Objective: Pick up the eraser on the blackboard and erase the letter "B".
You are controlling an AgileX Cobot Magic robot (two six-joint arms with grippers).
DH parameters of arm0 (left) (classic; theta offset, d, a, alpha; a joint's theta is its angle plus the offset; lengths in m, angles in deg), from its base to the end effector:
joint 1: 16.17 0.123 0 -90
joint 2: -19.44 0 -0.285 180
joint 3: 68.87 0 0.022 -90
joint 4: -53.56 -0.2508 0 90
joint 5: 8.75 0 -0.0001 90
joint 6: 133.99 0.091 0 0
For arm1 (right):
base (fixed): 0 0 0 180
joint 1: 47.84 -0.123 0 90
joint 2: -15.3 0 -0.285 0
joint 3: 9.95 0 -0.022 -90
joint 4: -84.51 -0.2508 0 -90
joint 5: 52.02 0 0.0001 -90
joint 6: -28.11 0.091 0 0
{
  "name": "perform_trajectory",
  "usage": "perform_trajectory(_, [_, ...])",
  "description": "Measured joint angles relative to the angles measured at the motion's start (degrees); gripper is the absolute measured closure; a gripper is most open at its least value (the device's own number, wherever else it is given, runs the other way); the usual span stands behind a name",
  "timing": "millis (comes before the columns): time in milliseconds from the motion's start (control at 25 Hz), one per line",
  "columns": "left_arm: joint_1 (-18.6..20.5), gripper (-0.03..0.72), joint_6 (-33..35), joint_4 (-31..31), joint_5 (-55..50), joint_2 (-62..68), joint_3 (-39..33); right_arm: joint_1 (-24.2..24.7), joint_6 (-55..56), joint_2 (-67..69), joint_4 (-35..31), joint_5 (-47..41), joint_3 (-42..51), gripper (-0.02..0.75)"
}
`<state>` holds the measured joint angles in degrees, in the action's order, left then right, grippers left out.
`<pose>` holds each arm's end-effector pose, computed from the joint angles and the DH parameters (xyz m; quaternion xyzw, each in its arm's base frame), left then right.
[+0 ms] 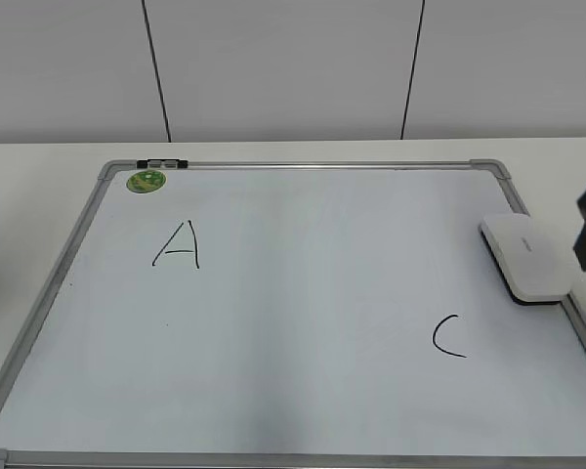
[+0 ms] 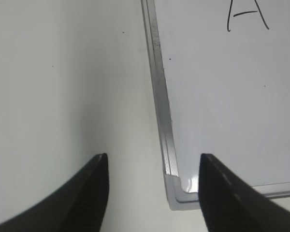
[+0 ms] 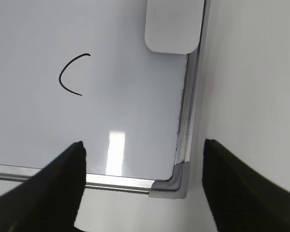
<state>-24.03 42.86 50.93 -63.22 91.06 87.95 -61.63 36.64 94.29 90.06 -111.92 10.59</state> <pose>0.2068 -0.0251 0.3162 0.0475 0.9629 -0.0040 0.2657 0.2237 0.0471 0.2981 -0.0615 0.9810 -0.0102 0.1838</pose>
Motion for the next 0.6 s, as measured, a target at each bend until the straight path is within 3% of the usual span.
perform_trajectory(600, [0.00, 0.251, -0.03, -0.26, -0.78, -32.94, -18.36, 0.00, 0.00, -41.02, -0.35, -2.87, 18.99, 0.183])
